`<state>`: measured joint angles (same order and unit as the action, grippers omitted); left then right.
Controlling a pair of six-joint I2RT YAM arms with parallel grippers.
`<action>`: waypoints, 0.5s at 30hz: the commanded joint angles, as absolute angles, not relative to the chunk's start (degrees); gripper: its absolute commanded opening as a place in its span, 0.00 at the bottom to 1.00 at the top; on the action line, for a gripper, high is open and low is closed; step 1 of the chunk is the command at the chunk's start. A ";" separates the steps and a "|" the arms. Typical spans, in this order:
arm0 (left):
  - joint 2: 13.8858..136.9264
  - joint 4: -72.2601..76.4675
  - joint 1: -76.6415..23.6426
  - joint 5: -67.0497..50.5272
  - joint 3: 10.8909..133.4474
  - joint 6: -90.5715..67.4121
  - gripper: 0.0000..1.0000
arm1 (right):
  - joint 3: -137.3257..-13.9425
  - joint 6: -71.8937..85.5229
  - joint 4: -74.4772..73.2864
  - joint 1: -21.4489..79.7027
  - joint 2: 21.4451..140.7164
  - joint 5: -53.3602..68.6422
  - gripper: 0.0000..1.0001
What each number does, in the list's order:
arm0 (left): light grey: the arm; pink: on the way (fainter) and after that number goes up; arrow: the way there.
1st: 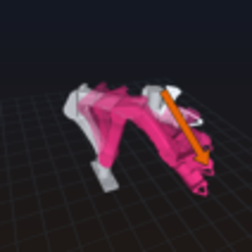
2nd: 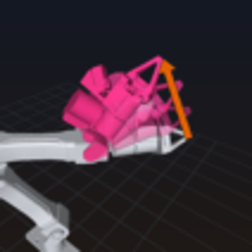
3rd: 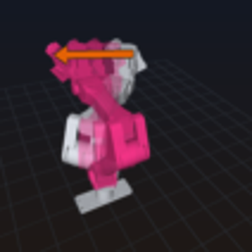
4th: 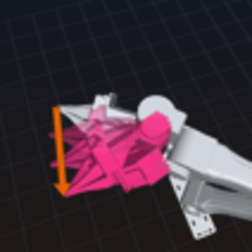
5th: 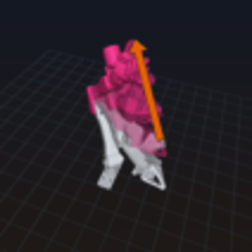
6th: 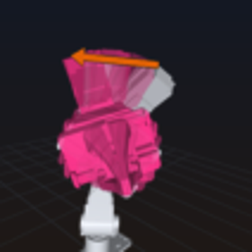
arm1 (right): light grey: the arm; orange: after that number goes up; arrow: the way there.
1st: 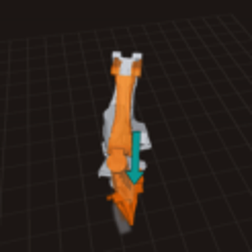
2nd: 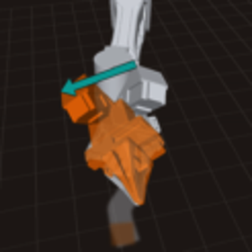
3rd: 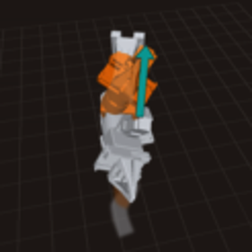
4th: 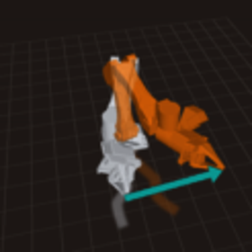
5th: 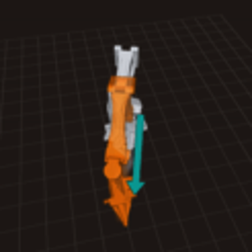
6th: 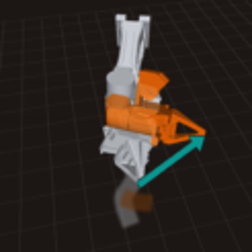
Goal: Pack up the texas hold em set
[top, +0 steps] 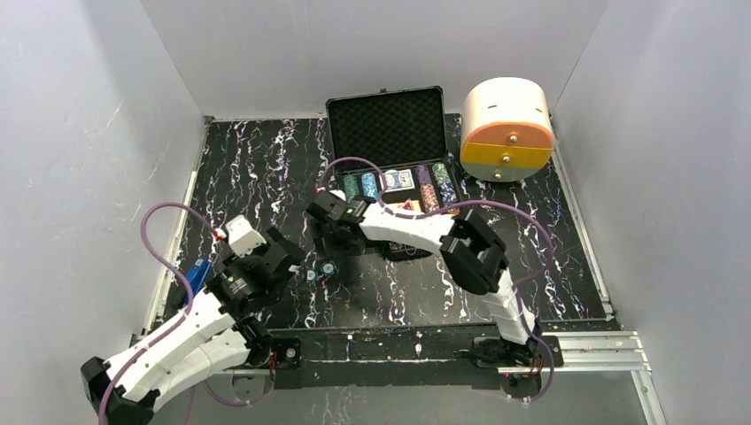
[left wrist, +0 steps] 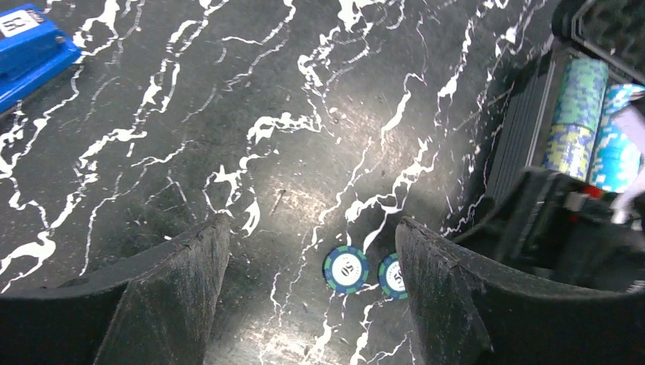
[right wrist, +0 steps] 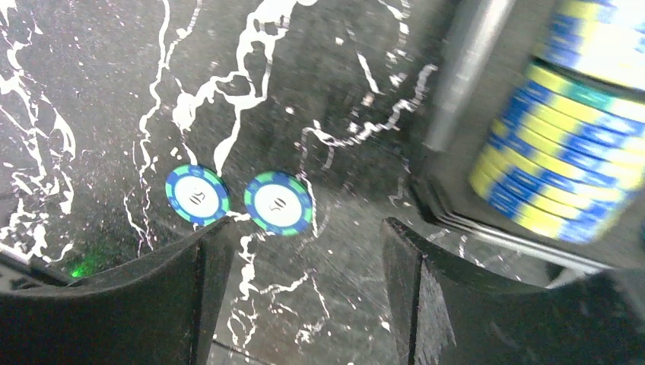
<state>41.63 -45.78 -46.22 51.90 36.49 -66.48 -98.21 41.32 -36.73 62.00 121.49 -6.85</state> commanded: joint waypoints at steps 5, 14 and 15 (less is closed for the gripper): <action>35.64 -55.85 -46.01 60.74 36.10 -76.00 0.77 | -113.45 36.19 -46.12 66.57 132.12 -16.77 0.79; 31.89 -57.66 -45.99 60.66 34.81 -77.62 0.77 | -117.73 35.49 -50.55 67.72 136.47 -19.39 0.70; 31.83 -57.66 -46.01 60.65 34.74 -77.69 0.77 | -117.62 35.42 -50.80 67.83 136.61 -18.93 0.67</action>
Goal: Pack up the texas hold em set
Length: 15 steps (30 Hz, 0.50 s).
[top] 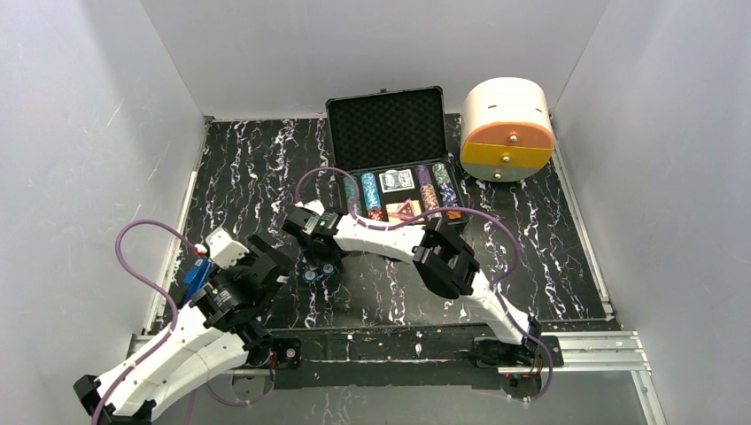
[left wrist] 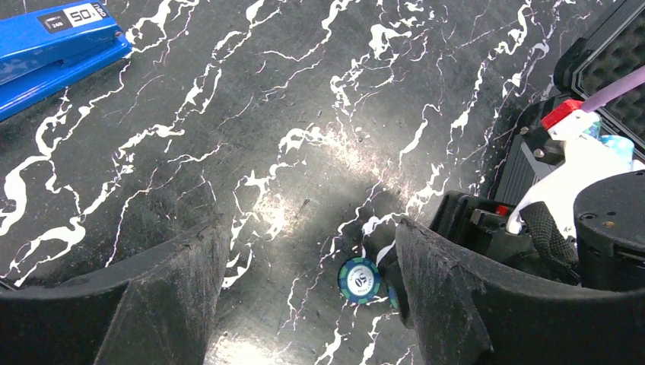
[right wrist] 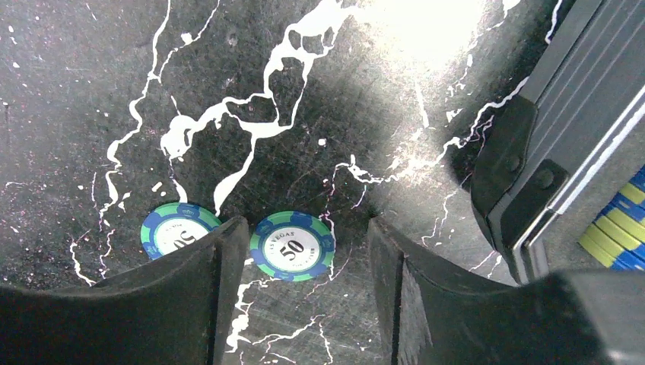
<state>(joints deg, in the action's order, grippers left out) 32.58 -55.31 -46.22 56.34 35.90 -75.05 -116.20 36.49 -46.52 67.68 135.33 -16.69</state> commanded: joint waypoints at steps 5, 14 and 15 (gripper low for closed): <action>31.99 -56.98 -46.04 60.32 34.45 -77.48 0.77 | -116.07 35.29 -51.86 68.34 136.29 -18.03 0.62; 32.15 -55.59 -45.97 58.20 33.21 -77.07 0.77 | -112.71 35.01 -51.60 68.43 134.83 -11.87 0.61; 32.04 -55.51 -46.02 57.87 32.97 -77.12 0.77 | -112.61 35.21 -51.73 68.42 134.98 -11.78 0.60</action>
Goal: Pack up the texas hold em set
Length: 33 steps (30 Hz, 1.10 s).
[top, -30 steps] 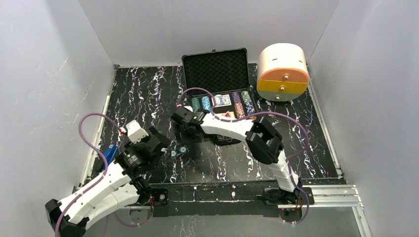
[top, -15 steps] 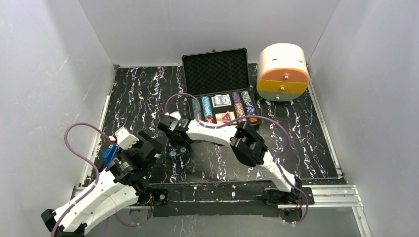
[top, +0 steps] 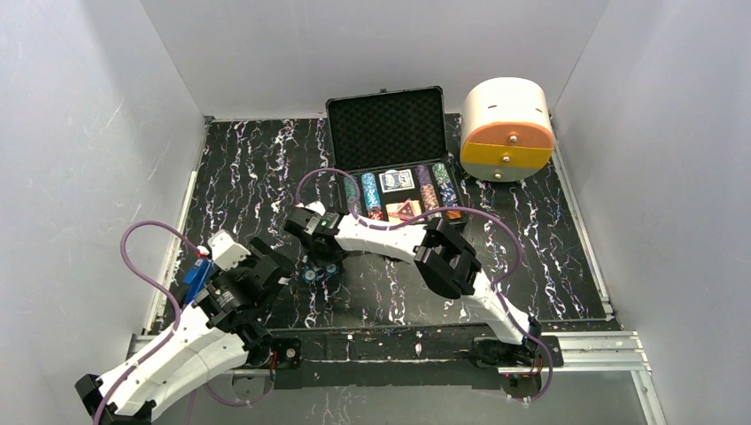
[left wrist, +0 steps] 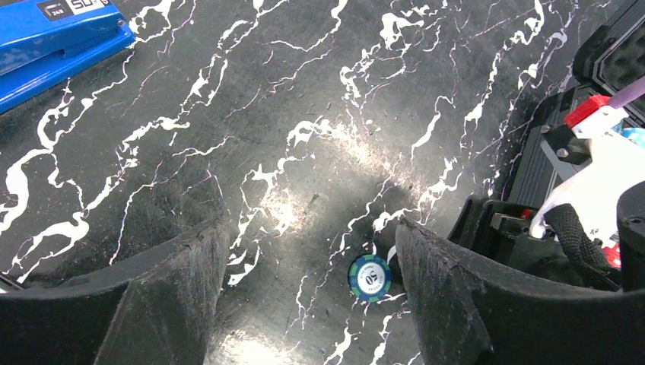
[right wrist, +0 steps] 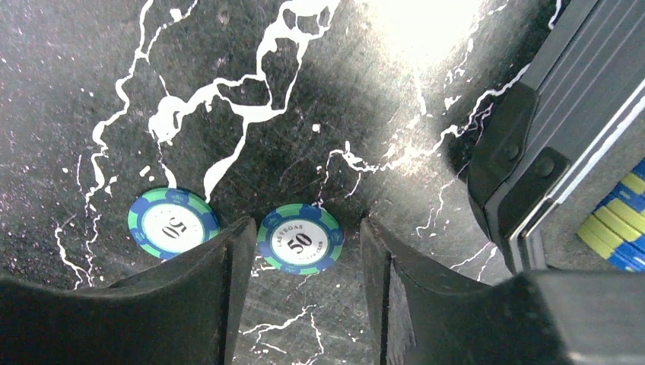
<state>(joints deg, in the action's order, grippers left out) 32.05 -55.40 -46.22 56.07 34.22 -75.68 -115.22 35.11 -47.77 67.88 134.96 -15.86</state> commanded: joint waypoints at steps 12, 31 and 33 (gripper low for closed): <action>31.71 -54.54 -45.98 56.49 31.67 -77.04 0.77 | -115.43 35.20 -56.21 68.47 136.64 -12.40 0.64; 31.29 -52.03 -46.04 54.81 30.32 -75.34 0.78 | -113.69 30.38 -46.17 67.94 137.11 -19.25 0.63; 31.32 -51.95 -46.01 54.79 30.28 -75.24 0.78 | -113.60 30.19 -45.93 67.94 137.30 -19.53 0.60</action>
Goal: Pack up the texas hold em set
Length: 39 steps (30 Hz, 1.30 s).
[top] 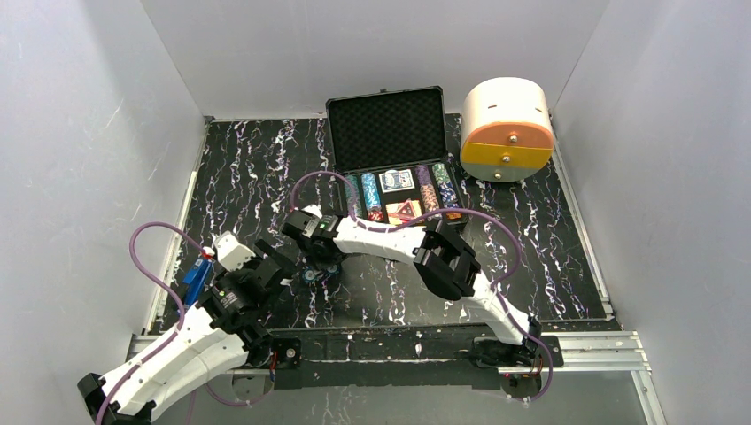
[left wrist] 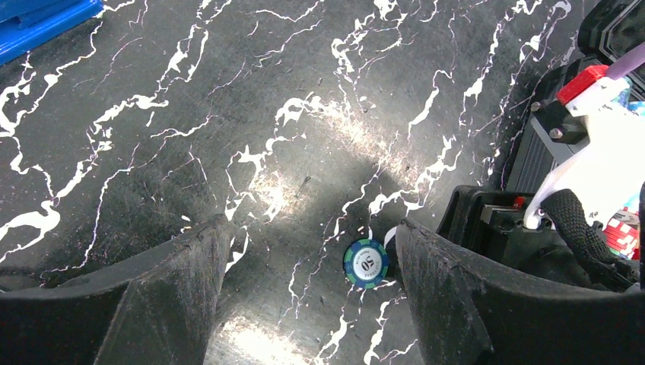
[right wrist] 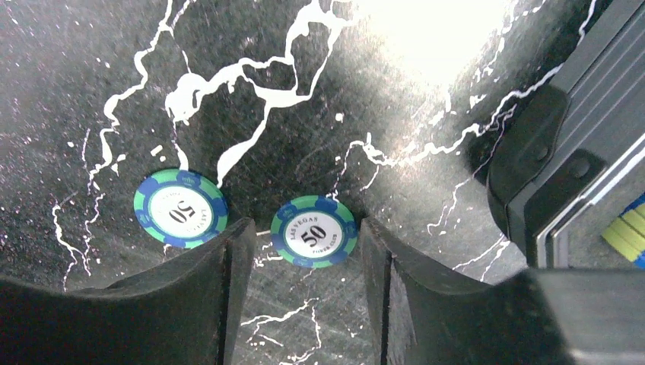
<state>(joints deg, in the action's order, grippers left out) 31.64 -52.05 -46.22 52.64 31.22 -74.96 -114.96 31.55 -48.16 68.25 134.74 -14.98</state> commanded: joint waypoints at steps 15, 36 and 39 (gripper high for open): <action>30.67 -50.99 -46.00 53.00 29.37 -74.84 0.80 | -111.89 33.99 -53.02 67.85 135.29 -16.90 0.67; 30.23 -48.41 -46.04 50.54 28.17 -73.44 0.83 | -112.39 35.24 -54.52 67.37 133.45 -15.55 0.47; 29.02 -44.59 -46.03 47.62 26.57 -70.48 0.87 | -109.58 37.09 -52.47 66.47 130.19 -14.84 0.46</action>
